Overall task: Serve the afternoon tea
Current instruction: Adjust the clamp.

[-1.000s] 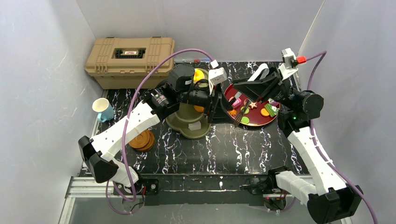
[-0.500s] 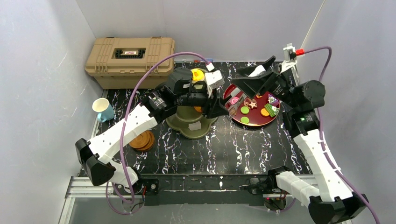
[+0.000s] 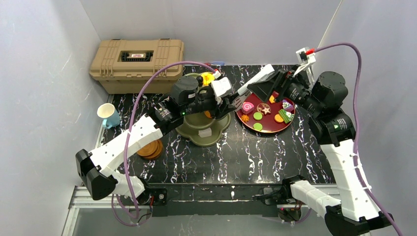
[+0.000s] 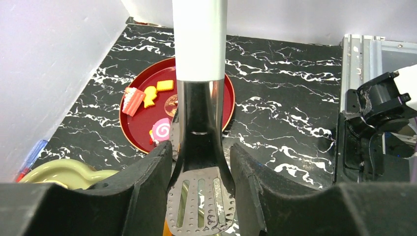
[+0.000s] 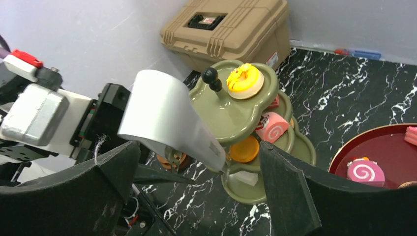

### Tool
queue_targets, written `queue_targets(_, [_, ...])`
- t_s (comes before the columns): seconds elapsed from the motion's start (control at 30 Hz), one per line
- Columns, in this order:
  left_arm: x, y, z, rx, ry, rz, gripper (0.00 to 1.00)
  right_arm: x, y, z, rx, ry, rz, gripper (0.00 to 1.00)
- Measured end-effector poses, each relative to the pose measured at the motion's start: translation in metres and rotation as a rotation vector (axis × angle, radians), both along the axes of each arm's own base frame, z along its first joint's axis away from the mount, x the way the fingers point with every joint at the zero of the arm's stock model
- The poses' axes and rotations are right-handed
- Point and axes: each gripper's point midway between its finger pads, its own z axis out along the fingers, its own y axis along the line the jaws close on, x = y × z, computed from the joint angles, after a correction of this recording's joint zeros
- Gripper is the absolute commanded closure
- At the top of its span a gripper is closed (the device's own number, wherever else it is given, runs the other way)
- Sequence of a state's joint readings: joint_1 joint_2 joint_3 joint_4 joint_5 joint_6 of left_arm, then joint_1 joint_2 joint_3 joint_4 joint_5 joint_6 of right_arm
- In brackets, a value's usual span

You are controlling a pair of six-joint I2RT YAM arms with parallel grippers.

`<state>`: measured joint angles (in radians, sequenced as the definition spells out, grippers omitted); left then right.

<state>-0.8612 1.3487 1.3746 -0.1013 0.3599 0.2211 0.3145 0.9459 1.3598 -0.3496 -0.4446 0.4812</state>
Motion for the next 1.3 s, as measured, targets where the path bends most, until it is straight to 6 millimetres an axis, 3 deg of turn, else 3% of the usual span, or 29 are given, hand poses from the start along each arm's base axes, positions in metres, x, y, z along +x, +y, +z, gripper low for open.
queue_targets(0.2, [0.002,0.0,0.002,-0.002,-0.012,0.003,0.96,0.004,0.005,-0.019,-0.007,0.059,0.023,0.02])
queue_targets(0.37, [0.002,0.0,0.002,-0.001,-0.018,0.004,0.96,0.01,0.013,-0.02,0.022,0.078,0.056,0.02])
queue_targets(0.6, [0.008,0.0,-0.001,0.011,-0.036,0.021,0.96,0.016,0.025,-0.022,0.059,0.094,0.088,0.18])
queue_targets(0.93, [0.029,-0.011,-0.01,0.044,-0.043,0.062,0.93,0.036,0.031,-0.043,0.023,0.146,0.046,0.41])
queue_targets(0.97, [0.03,-0.011,-0.01,0.046,-0.043,0.066,0.88,0.038,0.031,-0.044,0.021,0.148,0.041,0.44])
queue_targets(1.0, [0.031,-0.011,-0.01,0.047,-0.043,0.069,0.74,0.039,0.03,-0.045,0.018,0.147,0.035,0.45])
queue_targets(1.07, [0.031,-0.011,-0.01,0.048,-0.046,0.071,0.34,0.039,0.029,-0.045,0.016,0.144,0.026,0.48])
queue_targets(1.13, [0.031,-0.01,-0.011,0.054,-0.053,0.069,0.11,0.04,0.029,-0.044,0.009,0.133,0.014,0.48])
queue_targets(1.17, [0.031,-0.01,-0.011,0.056,-0.058,0.067,0.04,0.042,0.027,-0.045,0.001,0.128,0.0,0.48])
queue_targets(1.3, [0.028,-0.01,-0.003,0.046,-0.041,0.06,0.02,0.054,0.018,-0.055,-0.038,0.11,-0.072,0.5])
